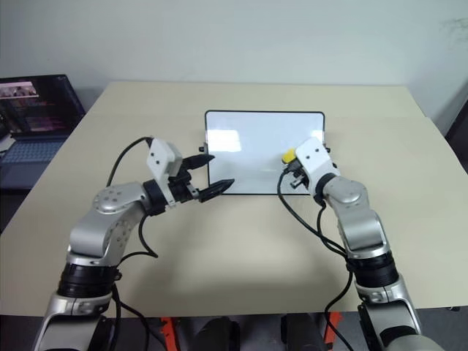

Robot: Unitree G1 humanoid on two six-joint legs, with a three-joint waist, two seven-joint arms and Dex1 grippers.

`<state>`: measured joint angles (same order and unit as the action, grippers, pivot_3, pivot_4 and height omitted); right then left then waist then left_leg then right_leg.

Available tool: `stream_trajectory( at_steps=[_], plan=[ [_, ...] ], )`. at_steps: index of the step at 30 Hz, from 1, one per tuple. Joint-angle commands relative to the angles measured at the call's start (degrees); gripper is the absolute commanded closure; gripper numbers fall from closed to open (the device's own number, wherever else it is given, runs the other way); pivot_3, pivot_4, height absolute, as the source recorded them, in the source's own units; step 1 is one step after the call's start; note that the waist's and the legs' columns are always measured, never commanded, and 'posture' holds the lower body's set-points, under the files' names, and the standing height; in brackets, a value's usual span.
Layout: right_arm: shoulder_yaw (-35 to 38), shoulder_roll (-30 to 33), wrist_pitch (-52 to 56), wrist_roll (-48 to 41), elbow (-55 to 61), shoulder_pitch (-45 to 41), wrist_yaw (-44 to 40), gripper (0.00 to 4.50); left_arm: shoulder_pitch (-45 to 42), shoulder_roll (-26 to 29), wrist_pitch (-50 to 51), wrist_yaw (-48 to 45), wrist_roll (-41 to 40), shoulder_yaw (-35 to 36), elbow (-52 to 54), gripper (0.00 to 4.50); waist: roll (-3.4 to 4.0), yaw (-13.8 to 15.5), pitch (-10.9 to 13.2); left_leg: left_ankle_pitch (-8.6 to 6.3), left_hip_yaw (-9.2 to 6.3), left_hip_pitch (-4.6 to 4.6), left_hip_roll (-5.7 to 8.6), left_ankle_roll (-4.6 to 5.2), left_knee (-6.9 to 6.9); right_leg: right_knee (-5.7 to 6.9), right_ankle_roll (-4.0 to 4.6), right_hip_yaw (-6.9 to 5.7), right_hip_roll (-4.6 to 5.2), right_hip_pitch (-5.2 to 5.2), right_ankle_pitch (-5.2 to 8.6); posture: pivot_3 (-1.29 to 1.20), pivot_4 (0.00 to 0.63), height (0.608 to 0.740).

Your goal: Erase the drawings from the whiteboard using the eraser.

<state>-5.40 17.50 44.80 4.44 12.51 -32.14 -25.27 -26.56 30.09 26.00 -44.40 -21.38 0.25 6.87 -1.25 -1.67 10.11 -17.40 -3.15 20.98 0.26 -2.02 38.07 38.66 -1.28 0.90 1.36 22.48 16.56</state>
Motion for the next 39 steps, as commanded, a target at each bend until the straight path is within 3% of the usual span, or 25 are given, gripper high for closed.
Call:
stream_trajectory(
  at_steps=[1, 11, 18, 24, 30, 39],
  plan=[
    [3.00, -1.04, 3.94, -2.13, 3.52, -0.36, 1.80, 3.44, 0.21, 0.73, 0.12, 0.16, -0.52, 0.87, 3.54, 0.00, 0.00, 0.00, 0.00, 0.00, 0.00, 0.00, 0.00, 0.00, 0.00, 0.01, 0.00, 0.01, 0.00, 0.01, 0.00, 0.00, 0.150, 0.740],
    [11.15, 1.62, 14.19, -4.92, 8.48, 2.61, 5.55, 3.44, 4.81, -0.33, 5.72, -0.83, -6.76, 0.46, 11.29, 0.00, 0.00, 0.02, 0.00, 0.00, 0.01, 0.19, 0.00, 0.00, 0.01, 0.03, 0.00, 0.02, 0.01, 0.18, 0.00, 0.00, 0.150, 0.740],
    [18.58, -1.96, 26.86, -5.34, 16.83, 6.30, 11.27, 3.44, 4.87, 0.15, 8.42, -5.87, -12.03, -1.54, 13.92, 0.00, 0.00, 0.01, 0.00, 0.00, 0.03, 0.20, 0.00, 0.00, 0.01, 0.10, 0.00, 0.03, 0.00, 0.20, 0.00, 0.00, 0.150, 0.740],
    [23.09, -5.82, 35.62, -5.91, 21.53, 7.50, 15.02, 3.44, 3.98, 0.43, 5.38, -9.29, -11.11, -2.52, 11.86, 0.00, 0.01, -0.08, 0.00, 0.01, 0.07, 0.13, 0.01, -0.01, 0.01, 0.23, 0.01, 0.06, -0.02, 0.22, 0.01, 0.00, 0.150, 0.740],
    [27.60, -9.41, 41.13, -6.12, 22.87, 9.25, 17.05, 3.44, 2.52, 2.92, -2.14, -14.95, -4.70, -7.13, 8.09, 0.00, 0.03, -0.04, 0.00, 0.01, 0.10, 0.14, 0.03, 0.00, 0.00, 0.20, 0.03, 0.09, -0.03, 0.22, 0.02, 0.00, 0.150, 0.740],
    [27.60, -7.43, 40.33, -7.00, 21.32, 9.87, 16.77, 3.44, -0.27, 1.58, -5.98, -15.59, -2.36, -8.01, 5.14, 0.00, 0.03, -0.16, 0.01, 0.01, 0.11, 0.14, 0.04, 0.01, 0.00, 0.20, 0.03, 0.09, -0.03, 0.22, 0.03, 0.00, 0.150, 0.740]
  ],
)
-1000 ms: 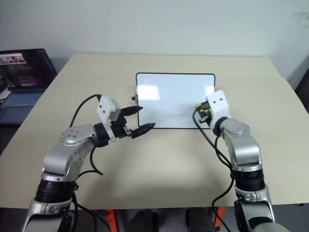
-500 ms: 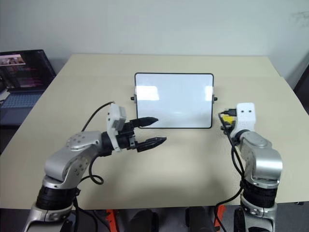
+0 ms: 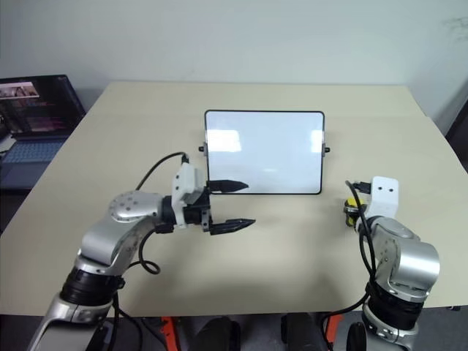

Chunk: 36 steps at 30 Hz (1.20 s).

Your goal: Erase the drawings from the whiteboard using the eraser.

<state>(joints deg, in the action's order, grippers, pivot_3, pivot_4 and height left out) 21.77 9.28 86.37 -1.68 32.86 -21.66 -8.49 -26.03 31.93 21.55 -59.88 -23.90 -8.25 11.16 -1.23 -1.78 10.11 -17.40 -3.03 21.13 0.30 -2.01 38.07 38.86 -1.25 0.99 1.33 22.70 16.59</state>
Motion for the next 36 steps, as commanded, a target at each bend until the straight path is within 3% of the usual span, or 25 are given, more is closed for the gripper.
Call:
stream_trajectory(
  at_steps=[1, 26, 36],
  plan=[
    [0.15, 1.01, -1.47, -1.00, 0.79, -0.64, -0.10, 3.44, -0.80, -0.24, -1.83, -0.09, 0.35, 0.53, 0.83, 0.00, 0.00, -0.07, 0.00, 0.00, 0.00, 0.00, 0.00, 0.00, 0.00, 0.00, 0.00, 0.00, 0.00, 0.00, 0.00, 0.00, 0.150, 0.740],
    [-4.54, 11.25, -8.73, -5.78, -8.64, 1.03, -4.91, 3.44, 0.19, 1.04, -1.13, 0.89, 0.28, 2.21, 2.34, 0.00, 0.00, -0.02, 0.00, 0.00, 0.00, 0.01, -0.01, 0.01, 0.00, 0.00, 0.00, -0.01, -0.02, 0.00, 0.00, 0.00, 0.150, 0.740],
    [-4.67, 11.42, -9.35, -7.25, -9.61, 0.93, -4.47, 3.44, 0.53, 0.94, -1.82, 0.54, 0.57, 2.48, 1.52, 0.00, -0.01, -0.02, 0.00, 0.00, -0.01, 0.00, -0.03, 0.02, 0.01, 0.01, 0.00, -0.01, -0.03, -0.01, 0.00, 0.00, 0.150, 0.740]
  ],
)
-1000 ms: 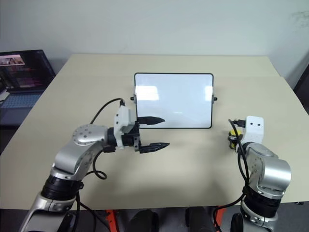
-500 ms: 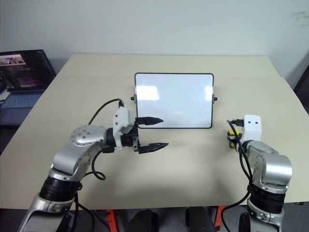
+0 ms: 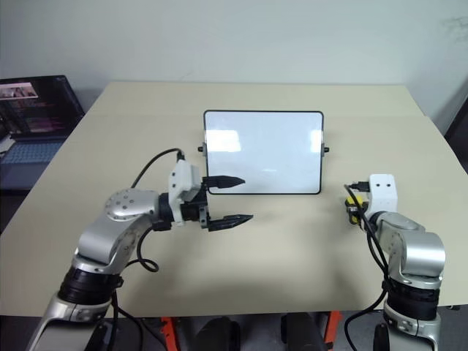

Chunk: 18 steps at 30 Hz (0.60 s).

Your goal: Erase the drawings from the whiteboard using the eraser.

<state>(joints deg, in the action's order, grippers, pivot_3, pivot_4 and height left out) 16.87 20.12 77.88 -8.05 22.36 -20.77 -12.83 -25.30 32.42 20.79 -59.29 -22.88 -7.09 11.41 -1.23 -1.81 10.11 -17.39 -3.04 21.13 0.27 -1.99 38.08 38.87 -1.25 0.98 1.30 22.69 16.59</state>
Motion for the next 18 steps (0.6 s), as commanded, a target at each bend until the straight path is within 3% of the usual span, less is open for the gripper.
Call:
stream_trajectory(
  at_steps=[1, 8, 12, 18],
  plan=[
    [0.21, 0.57, -0.88, -0.92, 0.83, -0.02, -0.11, 3.44, -0.23, 0.43, -1.12, -0.08, -0.41, 1.32, 1.15, 0.00, 0.00, 0.00, 0.00, 0.00, 0.00, 0.00, 0.00, 0.00, 0.00, 0.00, 0.00, 0.00, 0.00, 0.00, 0.00, 0.00, 0.150, 0.740],
    [-0.37, 0.85, -2.03, -1.18, -0.38, -0.22, -0.09, 3.44, -0.03, 0.19, -1.85, -0.14, -0.15, 1.23, 0.38, 0.00, 0.00, 0.00, 0.00, 0.00, 0.00, 0.00, 0.00, 0.00, 0.00, 0.00, 0.00, 0.00, 0.00, 0.00, 0.00, 0.00, 0.150, 0.740],
    [-0.42, 1.17, -2.01, -1.42, -0.19, -0.13, -0.21, 2.24, 0.42, 0.29, -2.21, -0.21, -0.19, 1.22, 0.20, 0.00, 0.00, 0.01, 0.00, 0.00, 0.00, 0.00, 0.00, 0.00, 0.00, 0.00, 0.00, 0.00, 0.00, 0.00, 0.00, 0.00, 0.150, 0.740],
    [-0.31, 1.21, -2.08, -1.67, -0.42, -0.57, 0.24, 0.08, 0.56, 0.19, -2.73, -0.18, -0.01, 1.19, -0.37, 0.00, 0.00, 0.02, 0.00, 0.00, 0.00, 0.00, 0.00, 0.00, 0.00, 0.00, 0.00, 0.00, 0.00, 0.00, 0.00, 0.00, 0.150, 0.740]
  ],
)
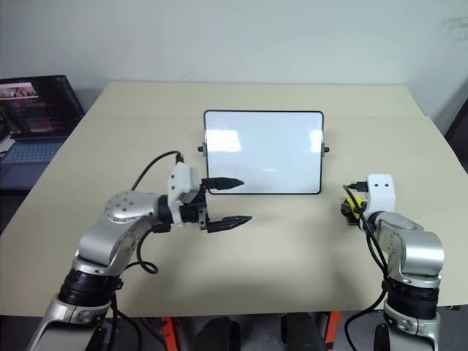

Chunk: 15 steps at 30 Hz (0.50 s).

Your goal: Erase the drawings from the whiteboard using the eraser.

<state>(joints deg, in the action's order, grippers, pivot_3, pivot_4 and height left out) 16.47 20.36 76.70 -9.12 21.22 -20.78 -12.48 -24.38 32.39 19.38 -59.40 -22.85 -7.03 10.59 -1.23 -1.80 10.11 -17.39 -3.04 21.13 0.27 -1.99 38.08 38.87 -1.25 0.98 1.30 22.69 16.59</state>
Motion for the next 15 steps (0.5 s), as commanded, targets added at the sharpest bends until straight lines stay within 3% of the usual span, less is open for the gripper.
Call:
stream_trajectory(
  at_steps=[1, 8, 15],
  plan=[
    [0.27, 0.91, -0.79, -0.62, 0.89, -0.63, 0.05, 0.03, -0.33, 0.21, -1.44, -0.06, -0.01, 1.16, 0.36, 0.00, 0.00, 0.00, 0.00, 0.00, 0.00, 0.00, 0.00, 0.00, 0.00, 0.00, 0.00, 0.00, 0.00, 0.00, 0.00, 0.00, 0.150, 0.740],
    [2.21, -0.52, 1.27, -0.81, 3.74, -1.35, 1.37, 0.03, 0.75, -0.86, 0.65, 3.05, -2.06, 3.83, 1.30, 0.00, 0.00, 0.00, 0.00, 0.00, 0.00, 0.00, -0.01, 0.00, 0.00, 0.01, 0.00, 0.00, 0.00, 0.00, 0.00, 0.00, 0.150, 0.740],
    [11.12, -4.04, 3.17, -1.99, 13.38, -0.95, 3.01, 0.03, 11.06, -2.64, 5.41, 18.52, -1.16, 12.24, 10.43, 0.00, 0.01, 0.00, 0.00, 0.00, -0.02, 0.03, -0.04, 0.00, -0.01, 0.00, -0.01, 0.03, 0.00, 0.04, 0.00, 0.00, 0.150, 0.740]
  ],
)
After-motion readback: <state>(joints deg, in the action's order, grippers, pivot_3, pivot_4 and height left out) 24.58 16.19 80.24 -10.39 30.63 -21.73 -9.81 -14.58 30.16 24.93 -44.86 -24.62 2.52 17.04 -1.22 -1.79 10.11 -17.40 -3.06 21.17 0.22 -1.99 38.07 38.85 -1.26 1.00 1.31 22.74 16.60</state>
